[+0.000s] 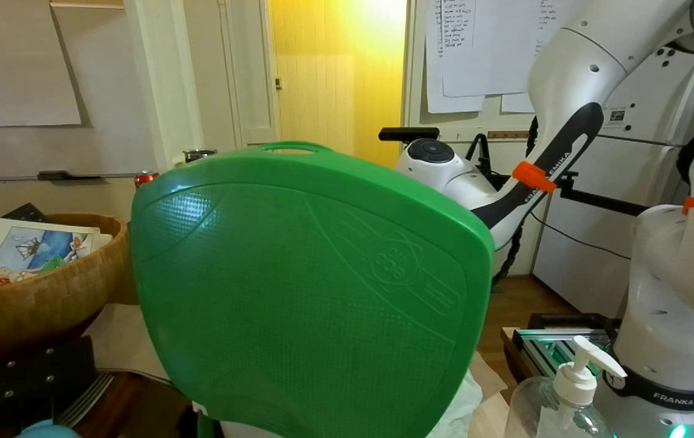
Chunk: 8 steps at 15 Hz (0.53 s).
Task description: Pick up the blue cloth and put it in the bin
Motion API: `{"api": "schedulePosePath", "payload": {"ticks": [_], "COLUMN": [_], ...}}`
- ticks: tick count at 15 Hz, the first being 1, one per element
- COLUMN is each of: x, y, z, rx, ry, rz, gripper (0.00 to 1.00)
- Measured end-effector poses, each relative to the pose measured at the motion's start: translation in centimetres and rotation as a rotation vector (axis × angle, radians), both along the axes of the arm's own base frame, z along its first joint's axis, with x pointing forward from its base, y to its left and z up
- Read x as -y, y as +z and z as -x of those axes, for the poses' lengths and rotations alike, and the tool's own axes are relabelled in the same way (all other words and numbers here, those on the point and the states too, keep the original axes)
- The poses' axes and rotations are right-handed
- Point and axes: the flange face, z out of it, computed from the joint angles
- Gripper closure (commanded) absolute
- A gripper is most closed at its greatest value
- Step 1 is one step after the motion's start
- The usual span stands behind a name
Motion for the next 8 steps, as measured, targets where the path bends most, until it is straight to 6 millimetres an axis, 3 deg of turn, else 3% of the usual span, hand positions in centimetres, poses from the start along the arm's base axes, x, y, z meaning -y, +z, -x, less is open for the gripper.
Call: {"api": "schedulePosePath", "payload": {"ticks": [5,6,8], "x": [0.4,0.5,0.9], "y": [1.5,2.0,3.3], "z": [-0.3,-0.3,-0.3], "rx": [0.011,0.018,0.029], "ry": [0.013,0.015,0.013], "rz": [-0.056,-0.070,-0.095], "gripper": [0.05,0.00,0.00]}}
